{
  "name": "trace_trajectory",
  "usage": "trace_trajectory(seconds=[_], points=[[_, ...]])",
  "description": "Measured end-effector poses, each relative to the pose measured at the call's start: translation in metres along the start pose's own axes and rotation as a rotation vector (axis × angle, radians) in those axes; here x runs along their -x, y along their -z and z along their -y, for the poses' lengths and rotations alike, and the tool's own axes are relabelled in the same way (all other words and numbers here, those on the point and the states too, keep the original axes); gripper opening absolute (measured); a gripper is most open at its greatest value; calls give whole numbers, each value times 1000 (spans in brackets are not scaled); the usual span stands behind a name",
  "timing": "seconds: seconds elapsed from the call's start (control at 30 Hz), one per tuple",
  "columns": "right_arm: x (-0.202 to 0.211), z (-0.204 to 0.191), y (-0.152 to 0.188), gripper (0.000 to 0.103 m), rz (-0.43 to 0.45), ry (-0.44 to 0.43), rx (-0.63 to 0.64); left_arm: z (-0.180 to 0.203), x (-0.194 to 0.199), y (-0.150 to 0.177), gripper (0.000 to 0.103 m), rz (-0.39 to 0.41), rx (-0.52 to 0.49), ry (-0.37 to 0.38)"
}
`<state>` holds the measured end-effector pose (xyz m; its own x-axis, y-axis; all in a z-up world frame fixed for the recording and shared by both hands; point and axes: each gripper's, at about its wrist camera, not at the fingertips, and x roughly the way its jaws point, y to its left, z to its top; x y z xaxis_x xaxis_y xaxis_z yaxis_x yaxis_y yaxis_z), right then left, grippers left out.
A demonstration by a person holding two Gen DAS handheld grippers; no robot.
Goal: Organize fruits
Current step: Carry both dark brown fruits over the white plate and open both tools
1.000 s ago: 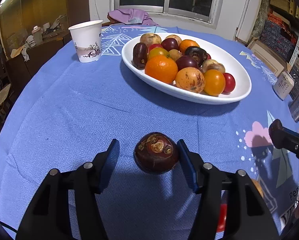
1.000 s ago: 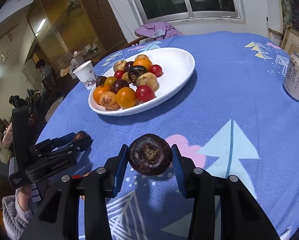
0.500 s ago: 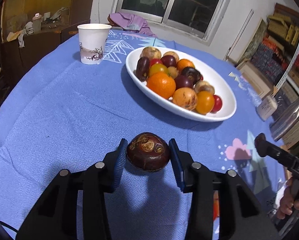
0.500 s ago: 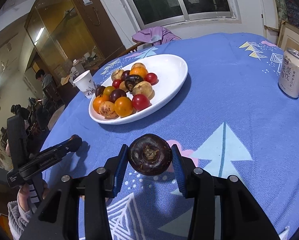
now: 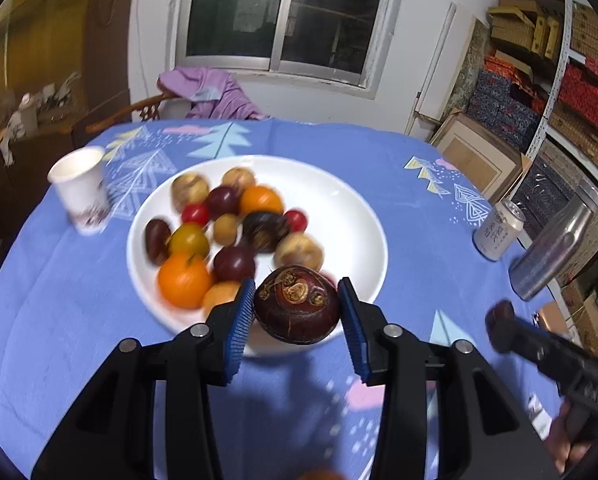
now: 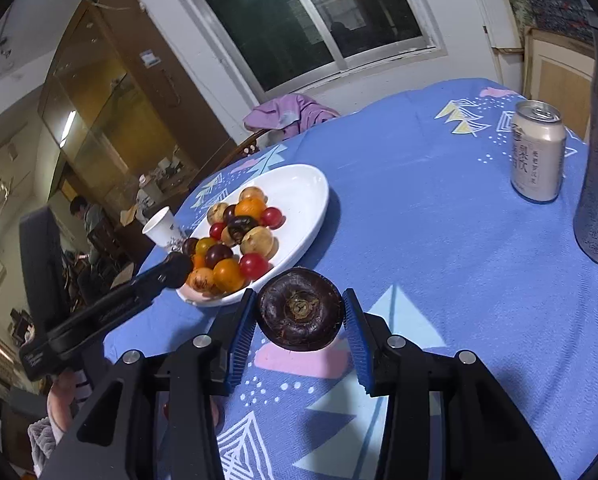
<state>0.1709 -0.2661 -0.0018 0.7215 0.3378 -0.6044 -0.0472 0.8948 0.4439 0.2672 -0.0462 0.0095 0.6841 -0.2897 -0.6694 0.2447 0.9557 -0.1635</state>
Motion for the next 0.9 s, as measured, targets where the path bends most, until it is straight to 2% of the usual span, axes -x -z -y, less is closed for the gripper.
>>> trace_trajectory(seconds=[0.13,0.3,0.47,0.5,0.53,0.7,0.8,0.9], points=[[1,8,-5,44,9,5,-22,12,-37,-21,42,-32,31,41],[4,14,-8,44,29,16,-48,40,-74,-28,42,-76,3,108],[7,17,-9,44,46,19,-58,54,-94,-25,42,-104,-28,105],[7,16,-9,44,46,19,-57,54,-96,-24,43,-110,-28,102],[7,17,-9,44,47,20,-57,54,-97,-23,52,-112,-29,89],[5,20,-8,44,41,24,-67,43,-72,-26,57,-61,-15,83],[5,22,-8,44,40,26,-73,30,-40,-20,82,0,-26,29],[1,24,-6,44,28,23,-80,11,-11,1,84,20,-60,-39]])
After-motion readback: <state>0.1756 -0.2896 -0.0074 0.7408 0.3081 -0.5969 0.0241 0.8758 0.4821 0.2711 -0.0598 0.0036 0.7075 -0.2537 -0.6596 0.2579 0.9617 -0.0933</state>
